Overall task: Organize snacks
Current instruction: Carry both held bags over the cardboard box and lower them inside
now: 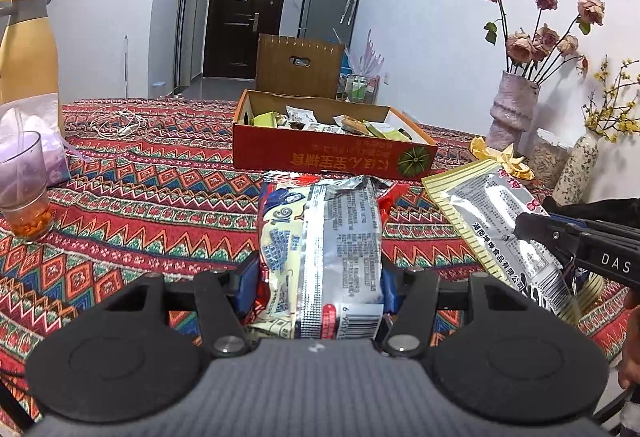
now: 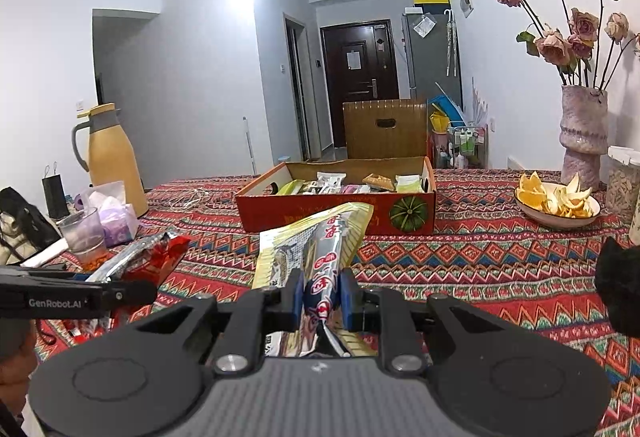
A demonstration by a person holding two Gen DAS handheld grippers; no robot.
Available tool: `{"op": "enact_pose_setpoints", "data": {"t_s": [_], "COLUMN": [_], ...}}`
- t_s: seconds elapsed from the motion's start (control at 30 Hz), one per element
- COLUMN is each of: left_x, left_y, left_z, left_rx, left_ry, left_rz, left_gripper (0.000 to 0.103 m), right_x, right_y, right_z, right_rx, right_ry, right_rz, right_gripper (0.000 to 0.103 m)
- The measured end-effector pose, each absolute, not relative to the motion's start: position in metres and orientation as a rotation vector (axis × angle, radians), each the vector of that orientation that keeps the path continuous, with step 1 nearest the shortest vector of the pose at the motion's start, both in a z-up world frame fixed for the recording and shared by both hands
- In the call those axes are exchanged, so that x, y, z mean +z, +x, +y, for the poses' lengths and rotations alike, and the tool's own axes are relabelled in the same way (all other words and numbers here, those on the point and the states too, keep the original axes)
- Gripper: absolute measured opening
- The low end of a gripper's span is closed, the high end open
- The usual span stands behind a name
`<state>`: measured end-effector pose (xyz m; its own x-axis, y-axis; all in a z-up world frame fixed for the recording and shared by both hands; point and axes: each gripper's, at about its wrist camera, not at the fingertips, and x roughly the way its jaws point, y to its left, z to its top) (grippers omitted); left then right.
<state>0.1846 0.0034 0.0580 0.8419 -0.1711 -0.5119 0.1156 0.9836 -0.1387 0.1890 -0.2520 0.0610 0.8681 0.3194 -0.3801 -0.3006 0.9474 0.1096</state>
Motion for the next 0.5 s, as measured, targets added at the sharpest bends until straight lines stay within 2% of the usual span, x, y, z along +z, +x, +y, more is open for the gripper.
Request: {"op": "enact_pose_setpoints", "data": {"t_s": [0.5], "left_x": [0.068], "left_y": [0.26], "left_z": [-0.002], "left_rx": [-0.159], "left_ry": [-0.077], "left_rz": [0.546], "left_gripper": [0.058], "right_x": [0.065], "right_y": [0.266], "right_z": [-0.252], "right_rx": [0.322], "right_ry": [0.04], "right_rz": [0.405], "right_gripper": [0.018]}}
